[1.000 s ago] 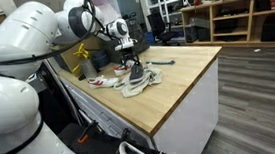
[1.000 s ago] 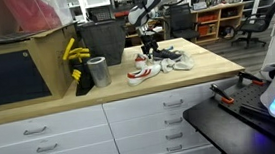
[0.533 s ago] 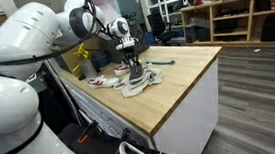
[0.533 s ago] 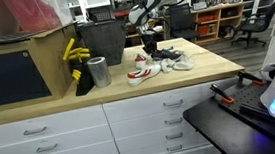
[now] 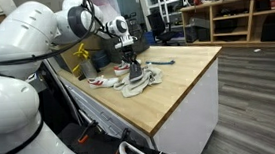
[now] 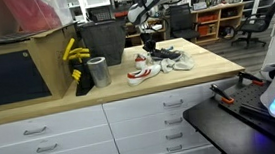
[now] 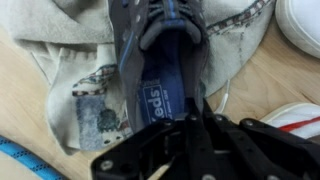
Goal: Move the grey shoe to the left
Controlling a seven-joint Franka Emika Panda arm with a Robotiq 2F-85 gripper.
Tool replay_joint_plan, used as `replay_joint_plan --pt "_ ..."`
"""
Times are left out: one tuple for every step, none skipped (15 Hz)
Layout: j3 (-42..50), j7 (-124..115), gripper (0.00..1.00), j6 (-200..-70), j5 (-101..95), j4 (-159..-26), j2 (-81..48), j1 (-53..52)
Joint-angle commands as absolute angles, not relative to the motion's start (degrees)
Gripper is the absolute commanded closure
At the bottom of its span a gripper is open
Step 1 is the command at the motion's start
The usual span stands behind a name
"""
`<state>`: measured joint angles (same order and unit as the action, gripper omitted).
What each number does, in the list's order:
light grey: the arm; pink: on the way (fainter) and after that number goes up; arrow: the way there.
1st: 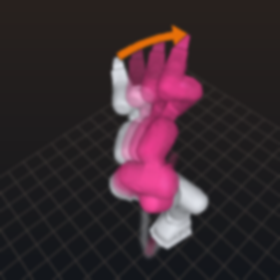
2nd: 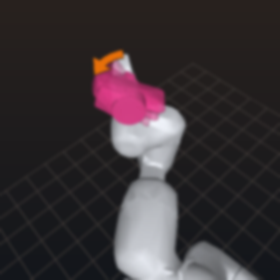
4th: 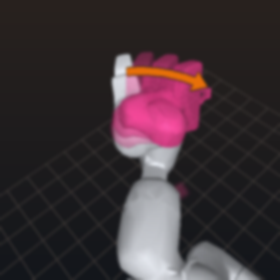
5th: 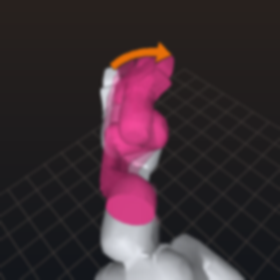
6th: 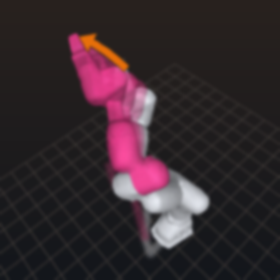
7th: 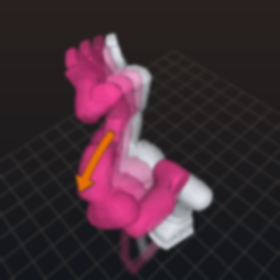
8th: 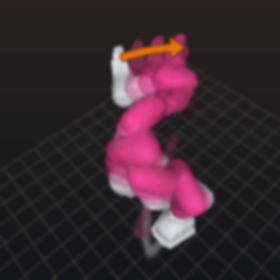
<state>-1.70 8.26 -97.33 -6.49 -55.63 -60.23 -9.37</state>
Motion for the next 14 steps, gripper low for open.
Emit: replay_joint_plan --pt "-2.1 8.4 0.99 -94.4 -6.9 -59.2 -54.9 -10.7" --pt "-2.6 8.7 0.99 -93.3 -6.5 -58.6 -54.5 -10.9" --pt "-3.2 8.9 0.99 -91.5 -6.1 -57.6 -54.4 -11.3" --pt "-3.8 9.1 0.99 -89.8 -5.9 -56.7 -54.1 -11.6" --pt "-4.9 9.1 0.99 -87.2 -5.6 -54.3 -54.8 -12.1" --pt "-5.8 9.3 0.99 -85.0 -5.2 -52.6 -55.2 -12.5" --pt "-6.6 9.3 0.99 -82.5 -4.7 -50.5 -55.9 -13.1" --pt "-7.3 8.7 0.99 -80.1 -4.0 -47.8 -57.1 -13.8" --pt "-7.8 8.8 0.99 -78.1 -3.4 -45.9 -58.0 -14.3" --pt "-8.3 8.3 0.99 -76.7 -2.7 -44.2 -58.9 -14.9" --pt "-8.6 7.9 0.99 -75.9 -2.0 -42.6 -59.8 -15.4" --pt "-8.8 7.3 0.99 -75.3 -1.2 -41.1 -60.8 -15.8" --pt "-8.9 6.4 0.99 -75.4 -0.4 -39.6 -61.7 -16.2" --pt "-9.1 5.6 0.99 -76.0 0.7 -38.1 -62.9 -16.4"
